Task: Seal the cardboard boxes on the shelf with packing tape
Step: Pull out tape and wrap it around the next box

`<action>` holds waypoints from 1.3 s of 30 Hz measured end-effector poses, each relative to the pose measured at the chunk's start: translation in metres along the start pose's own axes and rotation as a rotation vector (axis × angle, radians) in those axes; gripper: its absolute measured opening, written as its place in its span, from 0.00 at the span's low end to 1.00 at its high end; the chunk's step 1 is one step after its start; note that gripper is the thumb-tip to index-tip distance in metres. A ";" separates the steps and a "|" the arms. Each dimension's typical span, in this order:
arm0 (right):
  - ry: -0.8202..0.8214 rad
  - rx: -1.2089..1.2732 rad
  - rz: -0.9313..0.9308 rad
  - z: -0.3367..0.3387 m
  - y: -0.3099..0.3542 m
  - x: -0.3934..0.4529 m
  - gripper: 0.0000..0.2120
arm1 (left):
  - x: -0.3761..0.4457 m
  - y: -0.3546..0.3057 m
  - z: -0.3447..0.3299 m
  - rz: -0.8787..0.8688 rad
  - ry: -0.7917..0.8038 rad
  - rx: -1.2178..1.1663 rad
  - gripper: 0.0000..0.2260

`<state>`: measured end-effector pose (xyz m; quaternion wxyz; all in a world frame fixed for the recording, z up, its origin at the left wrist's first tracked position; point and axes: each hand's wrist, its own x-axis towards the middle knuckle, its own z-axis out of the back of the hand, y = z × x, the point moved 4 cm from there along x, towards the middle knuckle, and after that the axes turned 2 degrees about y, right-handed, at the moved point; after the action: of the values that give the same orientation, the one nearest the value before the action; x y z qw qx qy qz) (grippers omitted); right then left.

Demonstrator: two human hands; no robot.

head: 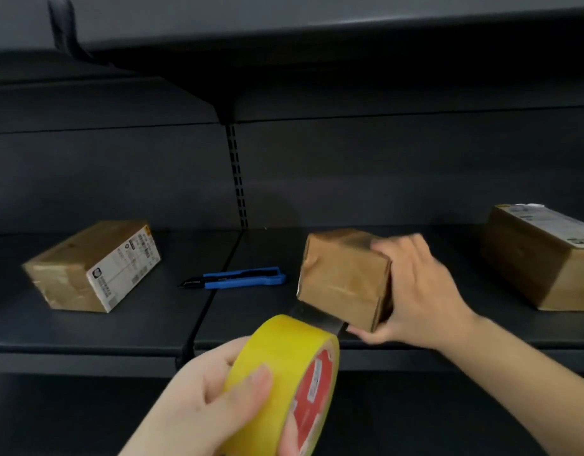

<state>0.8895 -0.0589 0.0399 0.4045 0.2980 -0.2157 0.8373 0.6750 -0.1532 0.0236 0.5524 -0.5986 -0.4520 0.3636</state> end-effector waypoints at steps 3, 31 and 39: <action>0.026 0.086 -0.060 0.011 -0.010 0.015 0.46 | 0.005 -0.004 -0.008 -0.001 0.088 -0.077 0.33; -0.057 1.201 -1.078 -0.061 -0.076 0.043 0.47 | 0.059 0.005 -0.048 0.068 -0.101 -0.098 0.19; 0.244 1.369 -1.382 -0.082 -0.089 0.049 0.33 | 0.060 0.011 -0.052 0.106 -0.054 -0.005 0.19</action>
<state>0.9100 0.0689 0.0232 0.5650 0.4403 0.5817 0.3855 0.7448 -0.1133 0.0227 0.5185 -0.6131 -0.4354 0.4070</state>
